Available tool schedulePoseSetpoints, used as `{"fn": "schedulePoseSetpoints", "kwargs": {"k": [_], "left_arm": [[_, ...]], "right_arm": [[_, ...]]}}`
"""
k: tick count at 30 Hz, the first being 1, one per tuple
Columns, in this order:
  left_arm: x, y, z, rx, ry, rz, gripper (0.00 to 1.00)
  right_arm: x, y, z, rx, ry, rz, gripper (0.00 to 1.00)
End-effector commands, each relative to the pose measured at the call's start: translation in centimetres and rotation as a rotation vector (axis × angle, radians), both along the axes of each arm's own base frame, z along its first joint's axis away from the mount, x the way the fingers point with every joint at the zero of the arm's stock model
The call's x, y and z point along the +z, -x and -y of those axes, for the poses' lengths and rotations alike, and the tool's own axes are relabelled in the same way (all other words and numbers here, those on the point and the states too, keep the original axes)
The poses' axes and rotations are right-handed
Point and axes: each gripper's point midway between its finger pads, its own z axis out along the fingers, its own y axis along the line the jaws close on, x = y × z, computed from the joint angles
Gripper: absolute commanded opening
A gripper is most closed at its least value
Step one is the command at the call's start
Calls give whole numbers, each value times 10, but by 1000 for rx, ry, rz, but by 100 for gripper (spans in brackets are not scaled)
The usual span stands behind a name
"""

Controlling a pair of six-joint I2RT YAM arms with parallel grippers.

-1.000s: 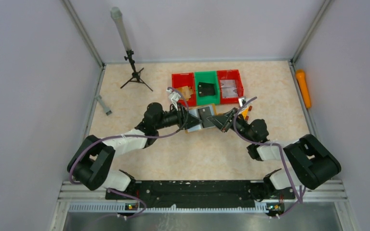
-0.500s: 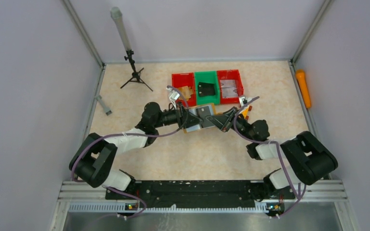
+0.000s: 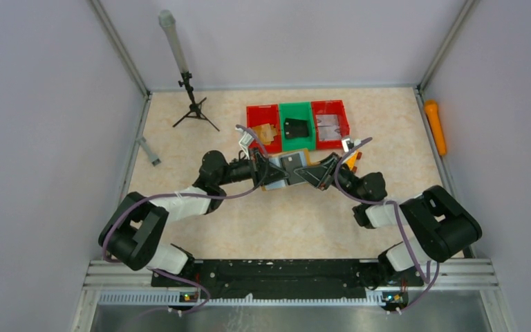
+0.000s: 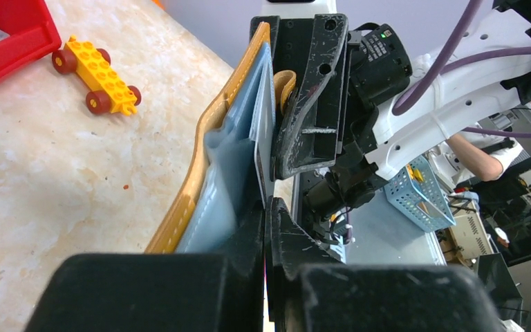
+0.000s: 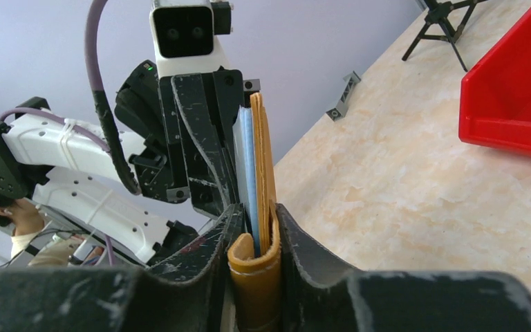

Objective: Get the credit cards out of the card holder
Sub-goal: Remove the credit card from the card holder.

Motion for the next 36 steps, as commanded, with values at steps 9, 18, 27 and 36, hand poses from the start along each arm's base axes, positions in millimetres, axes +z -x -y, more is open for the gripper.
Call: {"fn": "schedulePoseSetpoints", "kwargs": {"k": [9, 18, 27, 36], "left_arm": [[27, 3, -9, -13, 71, 99, 0], [25, 1, -8, -33, 67, 78, 0], [24, 2, -7, -45, 66, 73, 0], [22, 1, -7, -45, 62, 66, 0]], "right_arm": [[41, 12, 10, 0, -90, 164, 29], [45, 13, 16, -21, -112, 171, 26], [48, 12, 26, -58, -127, 179, 23], [51, 12, 30, -71, -134, 184, 10]]}}
